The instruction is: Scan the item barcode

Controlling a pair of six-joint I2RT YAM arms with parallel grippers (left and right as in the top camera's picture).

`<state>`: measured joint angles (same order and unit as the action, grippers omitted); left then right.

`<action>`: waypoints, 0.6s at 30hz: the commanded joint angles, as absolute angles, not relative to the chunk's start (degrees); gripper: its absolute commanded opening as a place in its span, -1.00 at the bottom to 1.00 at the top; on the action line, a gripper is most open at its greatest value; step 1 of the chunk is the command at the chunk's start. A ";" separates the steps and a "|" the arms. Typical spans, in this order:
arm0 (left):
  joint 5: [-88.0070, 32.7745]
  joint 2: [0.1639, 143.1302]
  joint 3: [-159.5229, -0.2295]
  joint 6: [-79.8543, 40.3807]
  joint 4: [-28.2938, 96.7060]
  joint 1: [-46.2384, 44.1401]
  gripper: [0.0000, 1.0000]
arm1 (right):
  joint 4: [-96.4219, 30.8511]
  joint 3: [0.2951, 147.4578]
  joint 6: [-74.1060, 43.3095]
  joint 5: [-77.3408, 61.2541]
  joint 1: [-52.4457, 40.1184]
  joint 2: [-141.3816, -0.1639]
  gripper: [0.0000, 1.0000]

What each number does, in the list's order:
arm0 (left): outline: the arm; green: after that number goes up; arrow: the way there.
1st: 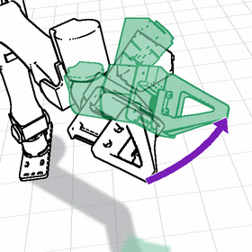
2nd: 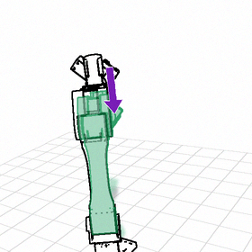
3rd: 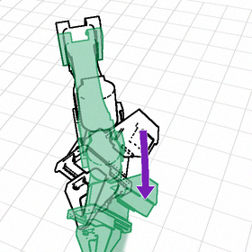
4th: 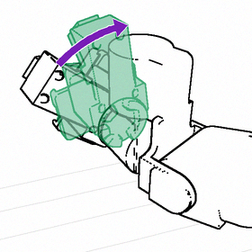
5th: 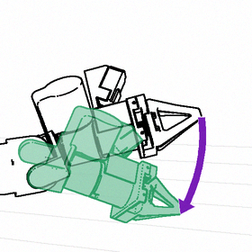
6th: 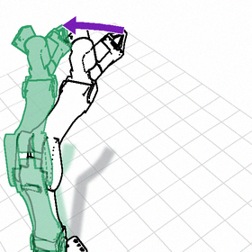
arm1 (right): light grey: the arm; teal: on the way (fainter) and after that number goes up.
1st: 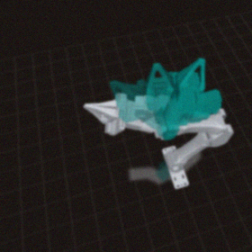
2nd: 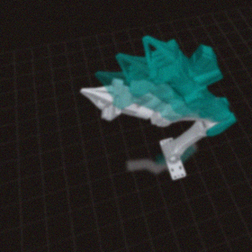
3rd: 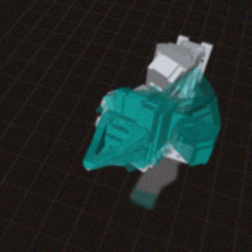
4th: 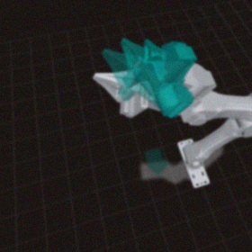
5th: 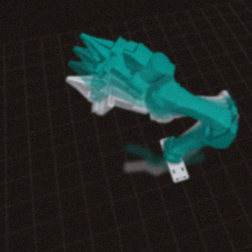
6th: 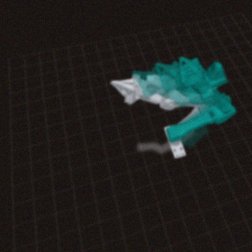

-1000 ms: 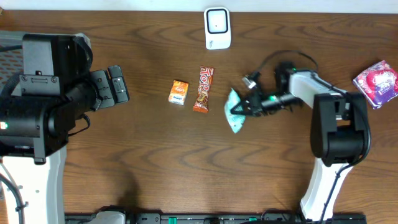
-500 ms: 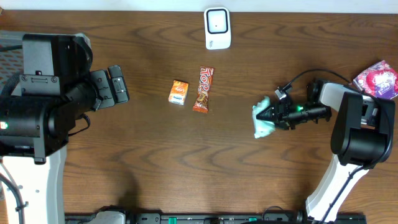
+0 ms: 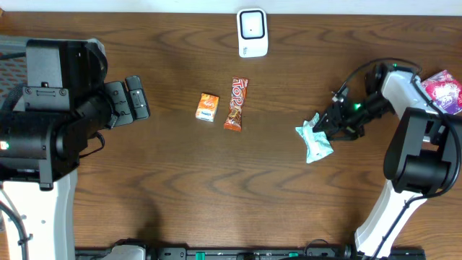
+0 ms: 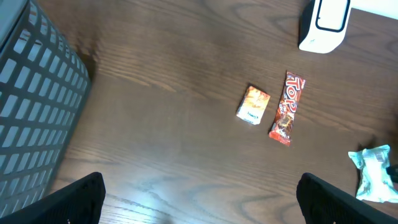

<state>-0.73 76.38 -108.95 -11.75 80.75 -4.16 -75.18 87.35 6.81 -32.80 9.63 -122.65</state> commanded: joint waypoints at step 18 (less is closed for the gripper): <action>-0.40 76.36 -109.10 -11.20 80.77 -3.92 0.96 | -75.44 87.85 6.02 -24.27 5.08 -123.11 -0.02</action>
